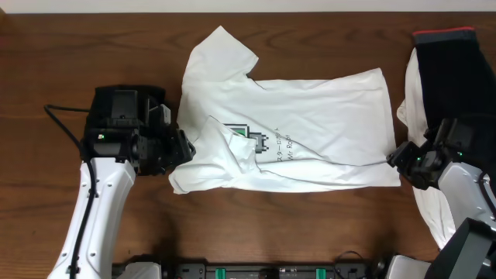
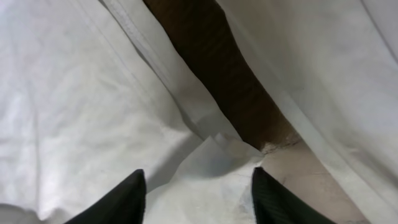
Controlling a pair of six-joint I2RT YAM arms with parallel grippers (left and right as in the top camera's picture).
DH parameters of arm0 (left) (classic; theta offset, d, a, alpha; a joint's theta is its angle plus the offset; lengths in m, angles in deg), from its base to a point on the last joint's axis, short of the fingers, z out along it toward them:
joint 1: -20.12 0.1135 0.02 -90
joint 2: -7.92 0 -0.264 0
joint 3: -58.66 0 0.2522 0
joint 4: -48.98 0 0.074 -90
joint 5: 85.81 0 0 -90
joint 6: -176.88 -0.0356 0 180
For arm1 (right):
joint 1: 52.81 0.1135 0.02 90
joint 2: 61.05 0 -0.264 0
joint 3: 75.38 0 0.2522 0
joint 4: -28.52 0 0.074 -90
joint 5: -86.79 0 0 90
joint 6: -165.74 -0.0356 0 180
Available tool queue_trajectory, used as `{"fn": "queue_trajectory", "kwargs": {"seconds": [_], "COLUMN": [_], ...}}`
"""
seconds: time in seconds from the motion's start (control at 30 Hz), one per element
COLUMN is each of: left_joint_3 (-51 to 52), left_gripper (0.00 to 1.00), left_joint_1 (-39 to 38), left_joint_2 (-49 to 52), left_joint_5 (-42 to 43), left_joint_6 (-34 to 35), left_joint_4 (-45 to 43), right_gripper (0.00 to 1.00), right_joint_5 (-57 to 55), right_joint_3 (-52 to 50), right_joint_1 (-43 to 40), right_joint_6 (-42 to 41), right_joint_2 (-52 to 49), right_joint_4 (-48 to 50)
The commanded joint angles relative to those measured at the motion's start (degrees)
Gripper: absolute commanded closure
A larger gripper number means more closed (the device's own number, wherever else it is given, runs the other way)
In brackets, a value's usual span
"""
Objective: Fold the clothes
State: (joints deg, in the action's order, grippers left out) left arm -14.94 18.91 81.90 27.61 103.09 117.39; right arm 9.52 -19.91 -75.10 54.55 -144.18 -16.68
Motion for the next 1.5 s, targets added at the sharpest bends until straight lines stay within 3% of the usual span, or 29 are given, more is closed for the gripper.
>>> {"fn": "queue_trajectory", "kwargs": {"seconds": [0.0,0.1,0.2,0.3,0.37,0.5,0.83,1.1,1.47], "left_joint_3": [-1.20,-1.20,-1.20,-1.20,-1.20,-1.20,-1.20,-1.20,-1.20], "left_gripper": [0.46,0.46,0.46,0.46,0.46,0.46,0.46,0.46,0.43], "left_joint_1": [0.17,0.17,0.17,0.17,0.17,0.17,0.17,0.17,-2.78], "left_joint_2": [-0.37,-0.37,-0.37,-0.37,-0.37,-0.37,-0.37,-0.37,-0.37], "left_joint_5": [-0.07,-0.07,-0.07,-0.07,-0.07,-0.07,-0.07,-0.07,0.57], "left_joint_6": [-1.18,-1.18,-1.16,-1.16,-1.16,-1.16,-1.18,-1.25,-12.87], "left_joint_4": [-0.35,-0.48,-0.44,-0.44,-0.44,-0.46,-1.14,-1.20,-1.64], "right_gripper": [0.52,0.53,0.61,0.78,0.98,0.99,0.99,0.99,0.99], "right_joint_5": [0.98,0.96,0.85,1.18,3.30,10.45,14.60,9.44,8.94], "right_joint_3": [-0.15,-0.17,-0.17,-0.15,0.02,1.62,7.37,7.34,7.34], "right_joint_1": [-0.57,-0.57,-0.57,-0.59,-0.59,-0.59,-0.57,-0.57,-0.13], "right_joint_6": [-1.07,-1.07,-1.09,-1.07,-1.01,1.57,2.82,0.83,0.42], "right_joint_2": [-0.63,-1.79,-3.34,-3.76,-3.43,-0.85,5.99,5.84,5.22], "right_joint_4": [0.28,0.20,0.31,0.68,0.94,-0.09,-6.21,-3.69,-4.39]}}
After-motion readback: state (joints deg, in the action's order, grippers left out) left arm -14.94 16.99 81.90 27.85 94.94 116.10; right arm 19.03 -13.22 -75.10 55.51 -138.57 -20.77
